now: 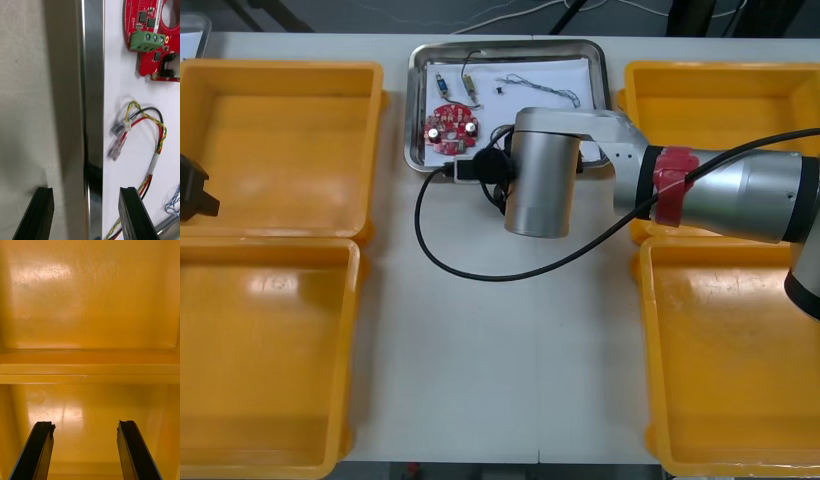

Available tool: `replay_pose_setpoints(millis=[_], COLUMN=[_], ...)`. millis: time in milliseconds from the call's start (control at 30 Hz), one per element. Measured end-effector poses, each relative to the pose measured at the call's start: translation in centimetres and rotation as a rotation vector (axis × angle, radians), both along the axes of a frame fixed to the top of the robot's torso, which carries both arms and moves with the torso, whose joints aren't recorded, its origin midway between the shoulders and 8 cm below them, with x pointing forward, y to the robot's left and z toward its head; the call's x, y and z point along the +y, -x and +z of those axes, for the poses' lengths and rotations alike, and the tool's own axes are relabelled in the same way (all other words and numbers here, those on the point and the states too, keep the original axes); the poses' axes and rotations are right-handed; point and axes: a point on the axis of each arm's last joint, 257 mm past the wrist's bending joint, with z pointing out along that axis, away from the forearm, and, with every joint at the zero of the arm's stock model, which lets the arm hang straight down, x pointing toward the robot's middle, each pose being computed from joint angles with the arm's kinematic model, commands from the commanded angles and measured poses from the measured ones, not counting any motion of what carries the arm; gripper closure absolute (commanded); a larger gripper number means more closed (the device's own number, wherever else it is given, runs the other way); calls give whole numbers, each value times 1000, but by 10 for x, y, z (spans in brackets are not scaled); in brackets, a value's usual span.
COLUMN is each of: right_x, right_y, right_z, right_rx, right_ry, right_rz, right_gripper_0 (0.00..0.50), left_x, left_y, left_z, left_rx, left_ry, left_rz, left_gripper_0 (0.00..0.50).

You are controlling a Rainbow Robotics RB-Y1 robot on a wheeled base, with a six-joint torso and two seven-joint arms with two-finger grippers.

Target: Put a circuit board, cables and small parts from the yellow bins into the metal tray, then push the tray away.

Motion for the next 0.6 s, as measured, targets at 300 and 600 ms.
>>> replay_pose_setpoints(millis=[300, 600], right_x=[-8, -35], right_y=[29, 63], right_z=[27, 59], right_rx=[76, 218], right_ry=[-8, -111], right_rz=[-78, -243], right_gripper_0=[0, 0], left_x=[0, 0], left_y=[0, 0], left_z=[0, 0], left_rx=[0, 0], left_ry=[0, 0], left_rz=[0, 0], left_gripper_0=[0, 0])
